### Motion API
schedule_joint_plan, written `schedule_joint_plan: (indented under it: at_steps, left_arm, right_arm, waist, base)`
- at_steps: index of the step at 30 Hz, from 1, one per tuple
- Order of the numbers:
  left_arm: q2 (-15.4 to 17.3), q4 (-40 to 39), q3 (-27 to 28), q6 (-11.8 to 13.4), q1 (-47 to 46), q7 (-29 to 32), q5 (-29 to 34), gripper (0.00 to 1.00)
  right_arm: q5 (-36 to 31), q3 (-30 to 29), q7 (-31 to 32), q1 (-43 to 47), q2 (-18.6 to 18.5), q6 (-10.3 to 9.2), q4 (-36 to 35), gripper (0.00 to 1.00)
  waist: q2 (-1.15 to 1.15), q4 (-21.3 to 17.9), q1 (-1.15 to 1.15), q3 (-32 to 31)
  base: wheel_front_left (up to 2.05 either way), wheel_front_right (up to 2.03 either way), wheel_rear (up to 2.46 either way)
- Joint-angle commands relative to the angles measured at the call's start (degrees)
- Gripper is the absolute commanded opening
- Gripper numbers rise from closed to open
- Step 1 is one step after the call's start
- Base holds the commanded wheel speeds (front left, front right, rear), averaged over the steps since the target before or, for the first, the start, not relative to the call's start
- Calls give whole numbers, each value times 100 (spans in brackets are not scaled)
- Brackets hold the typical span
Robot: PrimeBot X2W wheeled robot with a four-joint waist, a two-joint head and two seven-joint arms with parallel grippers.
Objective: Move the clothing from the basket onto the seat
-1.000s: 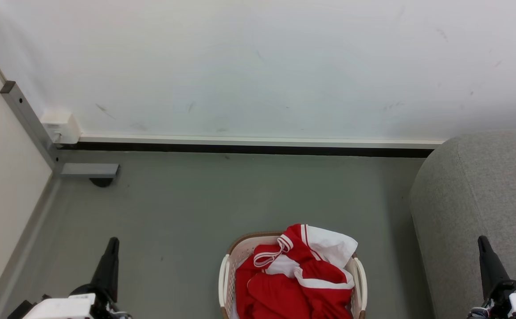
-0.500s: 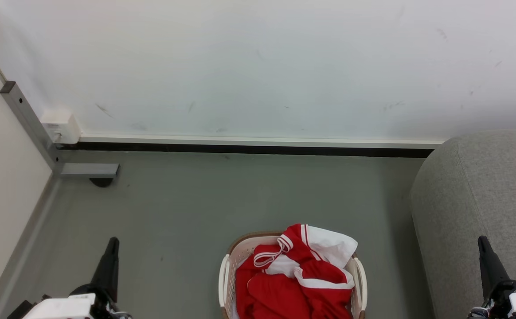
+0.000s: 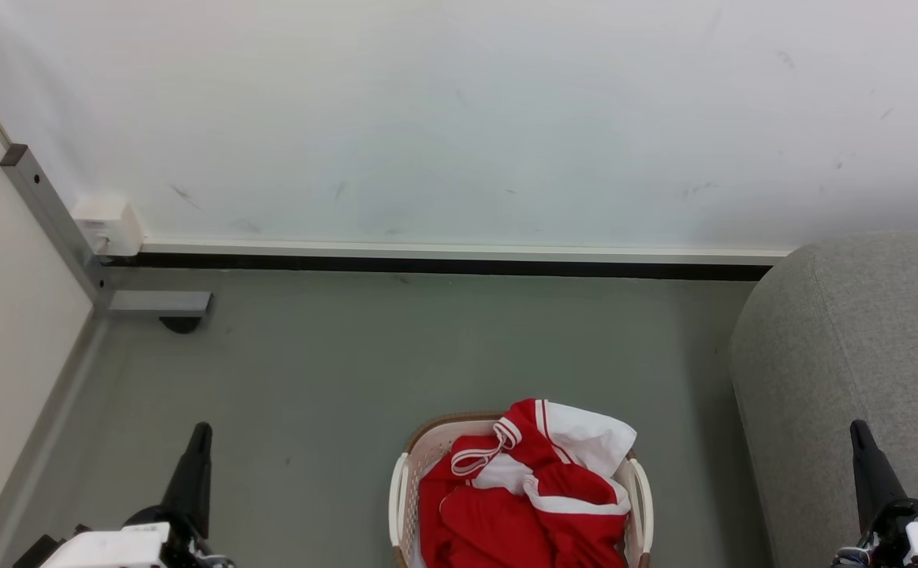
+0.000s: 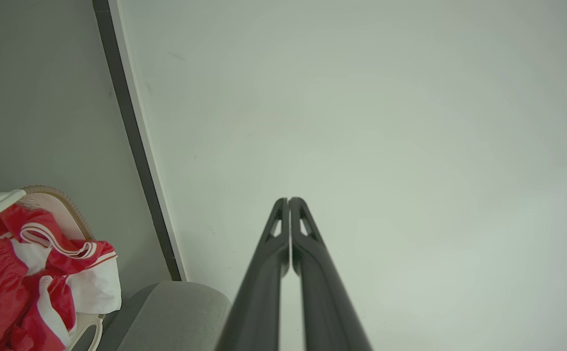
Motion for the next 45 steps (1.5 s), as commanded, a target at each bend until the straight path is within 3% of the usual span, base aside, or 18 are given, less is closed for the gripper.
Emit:
schedule_joint_plan:
  at_steps: [1, 45]
  left_arm:
    - [41, -20, 6, -25, -43, 16, -82, 0]
    - [41, -20, 6, -26, -43, 16, -82, 0]
  right_arm:
    - [-32, -16, 13, -62, -7, -11, -26, 0]
    - [-33, -16, 13, -63, -7, -11, -26, 0]
  waist:
    - [0, 0, 0, 0]
    - [0, 0, 0, 0]
  base:
    - [0, 0, 0]
    - [0, 0, 0]
